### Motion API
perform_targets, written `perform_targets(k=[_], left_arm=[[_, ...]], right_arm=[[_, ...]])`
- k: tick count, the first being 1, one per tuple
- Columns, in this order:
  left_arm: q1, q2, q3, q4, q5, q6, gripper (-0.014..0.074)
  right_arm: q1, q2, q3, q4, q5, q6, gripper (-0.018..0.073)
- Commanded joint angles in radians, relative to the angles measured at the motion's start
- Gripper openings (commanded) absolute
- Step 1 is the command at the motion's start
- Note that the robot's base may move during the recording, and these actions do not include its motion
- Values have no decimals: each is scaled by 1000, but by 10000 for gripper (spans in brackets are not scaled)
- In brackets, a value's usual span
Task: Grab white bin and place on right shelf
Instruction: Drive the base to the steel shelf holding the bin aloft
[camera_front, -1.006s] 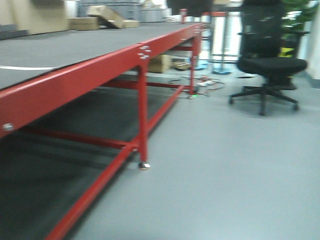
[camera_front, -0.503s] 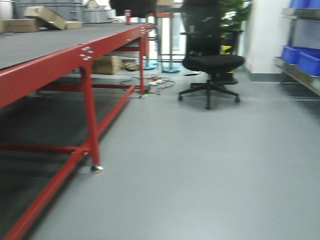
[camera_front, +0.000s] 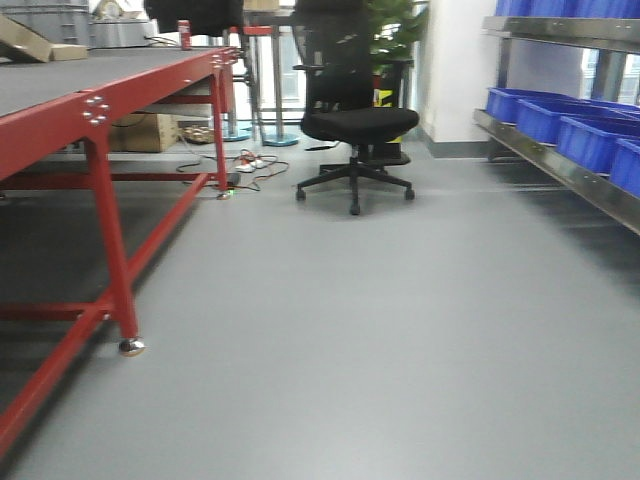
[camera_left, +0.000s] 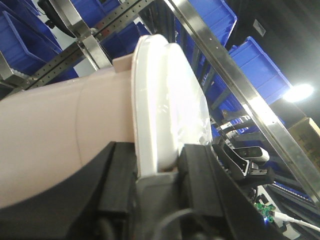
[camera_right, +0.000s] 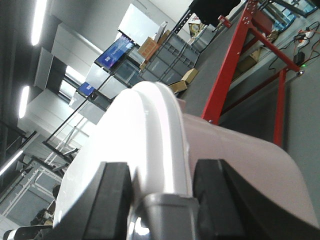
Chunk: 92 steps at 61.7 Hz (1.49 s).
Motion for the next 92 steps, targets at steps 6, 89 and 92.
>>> perform_targets(k=[6,89,92], left_arm=[[-48,-51,-34,-44,249,25,-126],[-48,-51,-34,-44,249,25,-126],[-48,-51,-34,-44,249,25,-126]], right_arm=[[38,-38,-43,134,184,8,57],[38,-38,-43,134,184,8,57],[38,-38,-43,134,184,8,57]])
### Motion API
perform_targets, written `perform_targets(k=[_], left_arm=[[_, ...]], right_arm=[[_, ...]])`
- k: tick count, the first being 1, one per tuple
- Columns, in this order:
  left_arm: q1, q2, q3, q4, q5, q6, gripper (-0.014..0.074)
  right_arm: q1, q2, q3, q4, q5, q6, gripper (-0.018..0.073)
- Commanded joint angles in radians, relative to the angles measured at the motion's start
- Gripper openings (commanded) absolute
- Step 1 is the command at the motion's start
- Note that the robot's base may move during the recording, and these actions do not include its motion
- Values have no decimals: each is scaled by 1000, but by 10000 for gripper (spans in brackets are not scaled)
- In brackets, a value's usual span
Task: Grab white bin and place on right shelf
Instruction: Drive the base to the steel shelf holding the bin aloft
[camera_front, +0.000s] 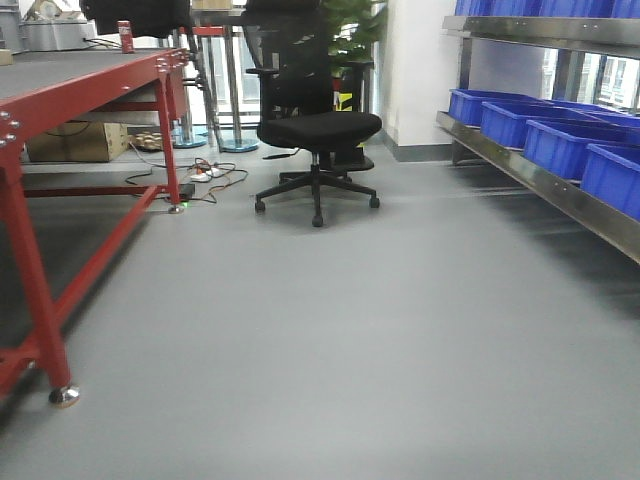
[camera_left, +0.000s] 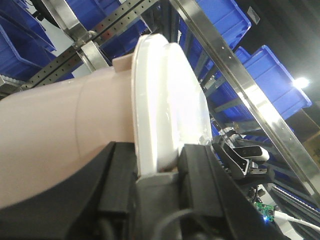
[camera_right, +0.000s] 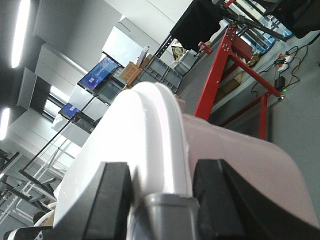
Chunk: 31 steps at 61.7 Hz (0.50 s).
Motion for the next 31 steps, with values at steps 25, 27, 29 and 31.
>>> perform_targets(k=[25,27,29,31], left_arm=[[-48,-51,-34,-45,248,25,-126],[-48,-51,-34,-45,248,25,-126],[-48,-51,-34,-45,248,25,-126],[-48,-51,-34,-45,248,25,-126]], right_arm=[[38,-38,-43,132,185,8,57],[38,-38,-43,132,185,8,57],[38,-38,-43,132,185,8,57],[38,-38,-43,132,185,8,57]])
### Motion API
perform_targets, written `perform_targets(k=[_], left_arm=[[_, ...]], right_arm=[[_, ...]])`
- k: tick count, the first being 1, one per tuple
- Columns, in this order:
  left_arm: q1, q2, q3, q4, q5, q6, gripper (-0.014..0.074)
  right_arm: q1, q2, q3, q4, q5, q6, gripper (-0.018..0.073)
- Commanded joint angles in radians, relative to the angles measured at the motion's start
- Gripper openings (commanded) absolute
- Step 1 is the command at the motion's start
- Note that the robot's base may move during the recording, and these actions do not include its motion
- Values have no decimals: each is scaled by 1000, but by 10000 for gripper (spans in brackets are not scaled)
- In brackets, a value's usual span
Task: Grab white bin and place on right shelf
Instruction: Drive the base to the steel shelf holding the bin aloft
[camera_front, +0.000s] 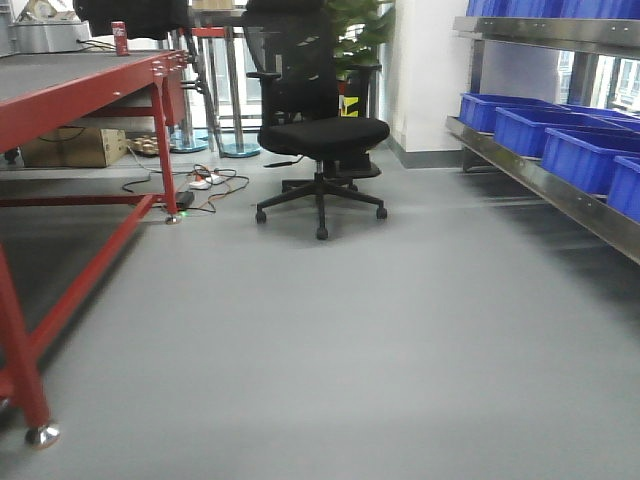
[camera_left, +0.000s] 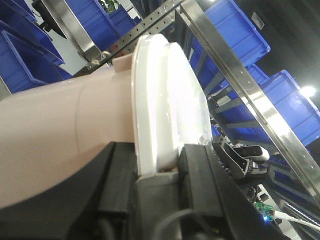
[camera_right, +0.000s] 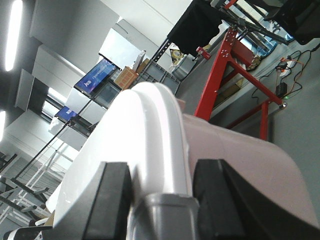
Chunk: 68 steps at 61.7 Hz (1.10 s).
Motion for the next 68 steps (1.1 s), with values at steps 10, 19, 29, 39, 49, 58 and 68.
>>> perform_targets(k=[10,19,29,39,49,58,68], left_arm=[[-48,-51,-34,-45,248,25,-126],[-48,-51,-34,-45,248,25,-126],[-48,-51,-34,-45,248,25,-126],[-48,-51,-34,-45,247,25,-126],[-48,-51,-34,-45,247,25,-126],[-48,-51,-34,-45,247,25,-126],[-48,-51,-34,-45,247,25,-126]], right_arm=[[38,-38,-43,132,185,8,57],[38,-38,-43,132,185,8,57],[38,-38,-43,132,185,8,57],[38,-38,-43,132,185,8,57],[38,-38,-43,132,185,8,57],[38,-38,-43,132,186,8,57],[38,-38,-43,132,183,8,57]])
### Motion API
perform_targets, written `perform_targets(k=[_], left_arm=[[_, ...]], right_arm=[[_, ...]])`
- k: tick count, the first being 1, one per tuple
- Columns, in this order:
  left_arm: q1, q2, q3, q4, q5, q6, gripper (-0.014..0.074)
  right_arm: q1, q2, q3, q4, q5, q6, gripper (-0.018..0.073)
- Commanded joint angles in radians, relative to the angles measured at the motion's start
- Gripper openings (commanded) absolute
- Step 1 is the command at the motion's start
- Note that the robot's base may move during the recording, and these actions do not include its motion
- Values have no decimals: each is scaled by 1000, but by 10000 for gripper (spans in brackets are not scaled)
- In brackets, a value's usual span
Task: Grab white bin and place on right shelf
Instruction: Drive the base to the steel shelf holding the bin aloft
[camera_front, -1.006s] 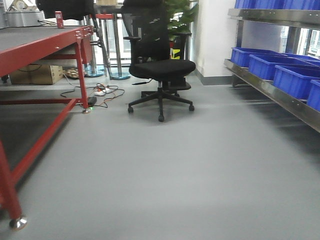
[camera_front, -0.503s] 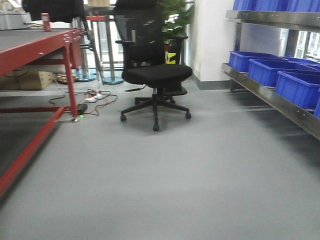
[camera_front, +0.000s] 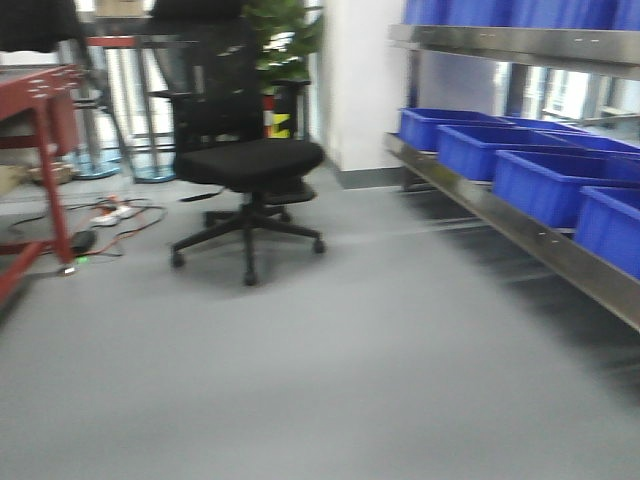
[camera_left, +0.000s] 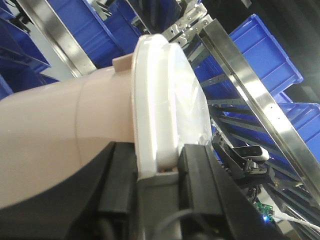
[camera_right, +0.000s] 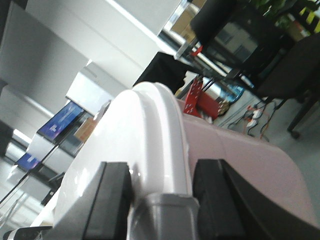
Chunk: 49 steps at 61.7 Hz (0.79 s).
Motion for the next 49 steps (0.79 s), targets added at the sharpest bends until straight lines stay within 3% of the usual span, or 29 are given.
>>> perform_targets(k=[1,49], left_arm=[[-48,-51,-34,-46,247,25,-126],[-48,-51,-34,-46,247,25,-126]], right_arm=[[38,-38,-43,132,183,8,57],[38,-38,-43,132,182,8,57]])
